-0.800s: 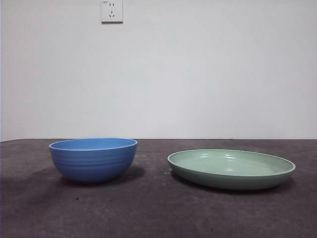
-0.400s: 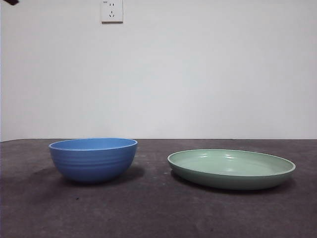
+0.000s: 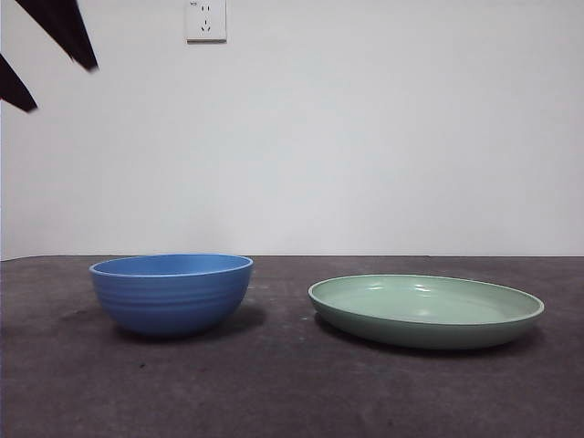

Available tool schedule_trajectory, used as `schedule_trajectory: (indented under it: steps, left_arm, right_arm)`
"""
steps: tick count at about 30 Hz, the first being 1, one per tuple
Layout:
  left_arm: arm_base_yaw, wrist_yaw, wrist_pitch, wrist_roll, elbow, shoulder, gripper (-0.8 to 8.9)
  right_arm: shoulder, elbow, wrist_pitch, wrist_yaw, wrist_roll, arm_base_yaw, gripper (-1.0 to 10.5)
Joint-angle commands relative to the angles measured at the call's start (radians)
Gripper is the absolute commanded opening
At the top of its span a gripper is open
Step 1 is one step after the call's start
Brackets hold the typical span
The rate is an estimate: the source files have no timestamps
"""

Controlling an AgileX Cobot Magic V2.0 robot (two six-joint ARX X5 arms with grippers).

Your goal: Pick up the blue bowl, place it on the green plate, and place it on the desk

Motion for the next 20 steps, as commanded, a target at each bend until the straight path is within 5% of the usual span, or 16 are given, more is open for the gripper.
schedule_trajectory:
  steps: [1,20]
  left_arm:
    - [-0.016,-0.057,0.005,-0.009,0.053,0.094,4.01]
    - [-0.064,-0.213,0.209,-0.016,0.075,0.539,3.95]
  right_arm:
    - [0.005,0.017,0.01,0.0,0.008,0.004,3.8]
    - [0.005,0.017,0.018,0.0,0.008,0.004,3.8]
